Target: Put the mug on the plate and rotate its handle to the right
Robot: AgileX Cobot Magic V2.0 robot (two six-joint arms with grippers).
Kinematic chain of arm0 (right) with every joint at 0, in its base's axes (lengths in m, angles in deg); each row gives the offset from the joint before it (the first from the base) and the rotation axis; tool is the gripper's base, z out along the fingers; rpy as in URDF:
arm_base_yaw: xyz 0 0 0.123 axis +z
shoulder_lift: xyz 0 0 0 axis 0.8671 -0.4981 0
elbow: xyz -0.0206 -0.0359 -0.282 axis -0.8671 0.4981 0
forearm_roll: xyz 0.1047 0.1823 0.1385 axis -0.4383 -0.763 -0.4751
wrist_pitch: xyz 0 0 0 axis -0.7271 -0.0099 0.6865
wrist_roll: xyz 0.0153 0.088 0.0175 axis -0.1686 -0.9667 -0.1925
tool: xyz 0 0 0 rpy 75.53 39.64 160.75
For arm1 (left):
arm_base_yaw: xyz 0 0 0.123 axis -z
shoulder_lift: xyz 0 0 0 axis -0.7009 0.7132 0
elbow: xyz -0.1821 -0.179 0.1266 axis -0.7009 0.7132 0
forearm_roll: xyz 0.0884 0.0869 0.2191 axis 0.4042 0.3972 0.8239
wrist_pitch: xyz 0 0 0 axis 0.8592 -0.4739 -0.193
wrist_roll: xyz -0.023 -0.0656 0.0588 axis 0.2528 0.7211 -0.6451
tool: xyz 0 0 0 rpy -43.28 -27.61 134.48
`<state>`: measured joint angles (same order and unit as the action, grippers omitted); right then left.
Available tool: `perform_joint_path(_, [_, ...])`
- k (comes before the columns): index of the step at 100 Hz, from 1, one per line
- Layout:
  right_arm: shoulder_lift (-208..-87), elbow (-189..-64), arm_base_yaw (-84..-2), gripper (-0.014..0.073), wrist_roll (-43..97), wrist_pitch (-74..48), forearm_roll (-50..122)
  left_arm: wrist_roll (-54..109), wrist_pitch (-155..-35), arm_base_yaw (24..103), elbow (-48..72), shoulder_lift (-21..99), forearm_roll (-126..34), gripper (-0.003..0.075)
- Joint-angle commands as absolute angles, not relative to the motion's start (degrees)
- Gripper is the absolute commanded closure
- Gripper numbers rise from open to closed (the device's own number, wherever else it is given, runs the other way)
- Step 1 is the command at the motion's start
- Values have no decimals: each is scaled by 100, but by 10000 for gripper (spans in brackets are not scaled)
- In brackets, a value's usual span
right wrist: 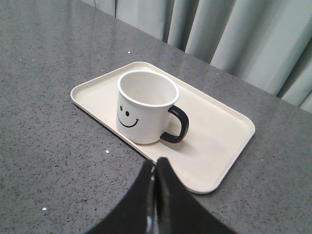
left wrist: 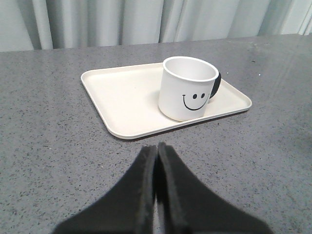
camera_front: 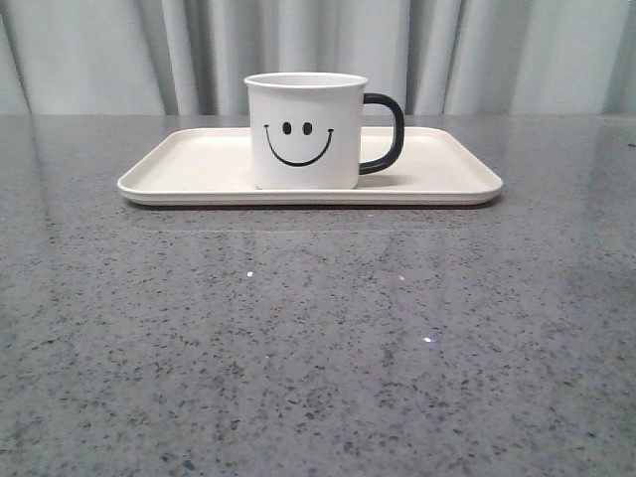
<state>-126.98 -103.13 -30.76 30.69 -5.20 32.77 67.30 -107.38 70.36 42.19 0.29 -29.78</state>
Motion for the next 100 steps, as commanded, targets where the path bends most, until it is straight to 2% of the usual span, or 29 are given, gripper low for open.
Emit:
perform_joint_path(1, [-12672, -10464, -3102, 662, 3071, -1001, 3211, 6730, -10281, 7056, 4065, 67, -3019, 739])
perform_joint_path(25, [-12672, -10464, -3102, 662, 3071, -1001, 3211, 6730, -9890, 6879, 4473, -25, -3019, 739])
perform_joint_path(43, [-12672, -10464, -3102, 662, 3071, -1001, 3211, 6730, -9033, 6162, 5047, -503, -2953, 739])
perform_joint_path(70, [-12672, -10464, -3102, 662, 3071, -1001, 3211, 6730, -8909, 4832, 5818, -1371, -2633, 739])
perform_joint_path(100, [-12672, -10464, -3102, 662, 3071, -1001, 3211, 6730, -8395, 4005, 6857, -2083, -2633, 739])
